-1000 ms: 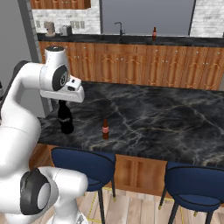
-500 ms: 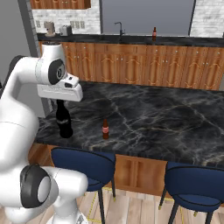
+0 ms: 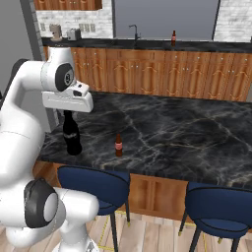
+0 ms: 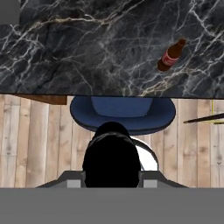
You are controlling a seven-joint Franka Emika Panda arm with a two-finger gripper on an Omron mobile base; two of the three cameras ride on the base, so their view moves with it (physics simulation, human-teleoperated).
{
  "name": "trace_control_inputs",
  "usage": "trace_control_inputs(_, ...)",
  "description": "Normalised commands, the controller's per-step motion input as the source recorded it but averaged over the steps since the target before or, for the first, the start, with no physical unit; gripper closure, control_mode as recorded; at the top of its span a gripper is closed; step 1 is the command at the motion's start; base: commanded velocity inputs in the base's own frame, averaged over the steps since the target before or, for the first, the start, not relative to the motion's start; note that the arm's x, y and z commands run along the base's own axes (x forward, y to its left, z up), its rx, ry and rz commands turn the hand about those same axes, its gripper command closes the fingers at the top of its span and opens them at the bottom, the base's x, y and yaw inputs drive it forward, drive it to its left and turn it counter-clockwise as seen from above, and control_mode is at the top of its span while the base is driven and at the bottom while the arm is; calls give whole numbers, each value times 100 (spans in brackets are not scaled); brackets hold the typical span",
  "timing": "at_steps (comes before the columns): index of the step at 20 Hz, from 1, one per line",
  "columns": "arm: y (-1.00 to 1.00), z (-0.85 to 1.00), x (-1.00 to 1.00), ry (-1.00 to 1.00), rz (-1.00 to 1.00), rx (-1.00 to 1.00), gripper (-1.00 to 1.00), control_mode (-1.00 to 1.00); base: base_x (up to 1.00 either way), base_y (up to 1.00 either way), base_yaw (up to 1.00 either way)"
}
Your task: Place the large bottle from the dining counter next to the other large bottle outside the sink, and place the small bottle from the dining counter next to the other small bottle inside the sink.
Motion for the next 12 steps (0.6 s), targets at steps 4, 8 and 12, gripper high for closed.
trace_control_inputs(4,0,0,0,0,0,0,100,100,0,0,0)
trace_control_inputs(8,0,0,0,0,0,0,100,100,-60,8,0)
trace_control_inputs(12,0,0,0,0,0,0,100,100,-89,56,0)
